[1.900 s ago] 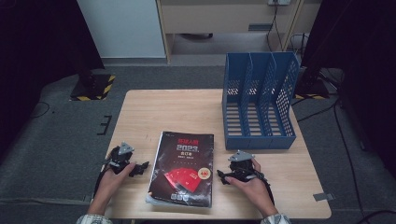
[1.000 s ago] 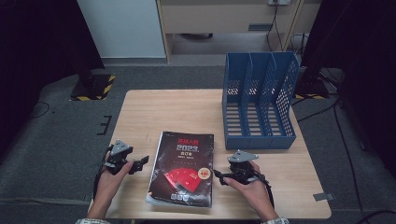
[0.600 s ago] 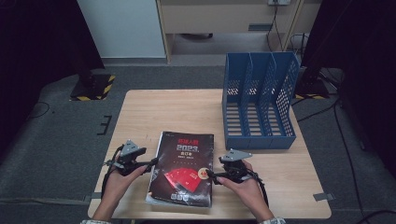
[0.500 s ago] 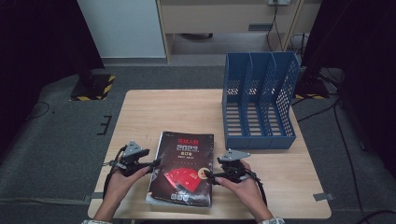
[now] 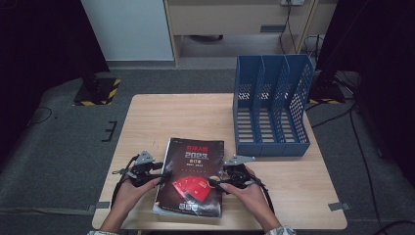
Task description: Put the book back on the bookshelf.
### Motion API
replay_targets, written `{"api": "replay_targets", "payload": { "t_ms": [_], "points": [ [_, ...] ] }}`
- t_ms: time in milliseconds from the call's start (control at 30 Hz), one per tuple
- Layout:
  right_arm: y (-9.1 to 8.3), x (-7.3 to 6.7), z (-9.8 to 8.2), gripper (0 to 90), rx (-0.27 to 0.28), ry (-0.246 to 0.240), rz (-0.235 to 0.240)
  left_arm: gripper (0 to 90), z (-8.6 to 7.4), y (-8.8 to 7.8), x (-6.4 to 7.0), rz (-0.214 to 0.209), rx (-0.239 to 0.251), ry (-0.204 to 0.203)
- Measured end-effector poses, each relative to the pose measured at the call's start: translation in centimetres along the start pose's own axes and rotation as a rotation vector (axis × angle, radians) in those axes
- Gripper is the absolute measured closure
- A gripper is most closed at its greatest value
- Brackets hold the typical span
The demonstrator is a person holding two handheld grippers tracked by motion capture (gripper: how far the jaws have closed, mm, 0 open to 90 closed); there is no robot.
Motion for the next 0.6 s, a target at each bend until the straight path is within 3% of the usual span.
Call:
{"api": "replay_targets", "payload": {
  "t_ms": [267, 400, 600],
  "points": [
    [-0.8, -0.7, 0.8, 21.2, 0.045, -0.025, -0.005, 41.3, -0.1, 0.0, 0.0, -0.005, -0.002, -0.01],
    [-0.7, -0.9, 1.5, 24.6, 0.056, -0.03, 0.015, 41.3, -0.1, 0.0, -0.1, -0.005, -0.001, -0.007],
    [-0.1, -1.3, 3.1, 31.0, 0.057, 0.009, 0.074, 41.3, -0.2, -0.1, -0.1, -0.005, 0.0, -0.008]
  ]
}}
Point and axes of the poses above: each handheld gripper's, and its own axes: y roughly forward along the jaws, z roughly out of its top, x roughly to its right, the point moved 5 cm from there along y, roughly forward along the jaws, and after that the axes turned 10 degrees about y, right-handed, at the moved point
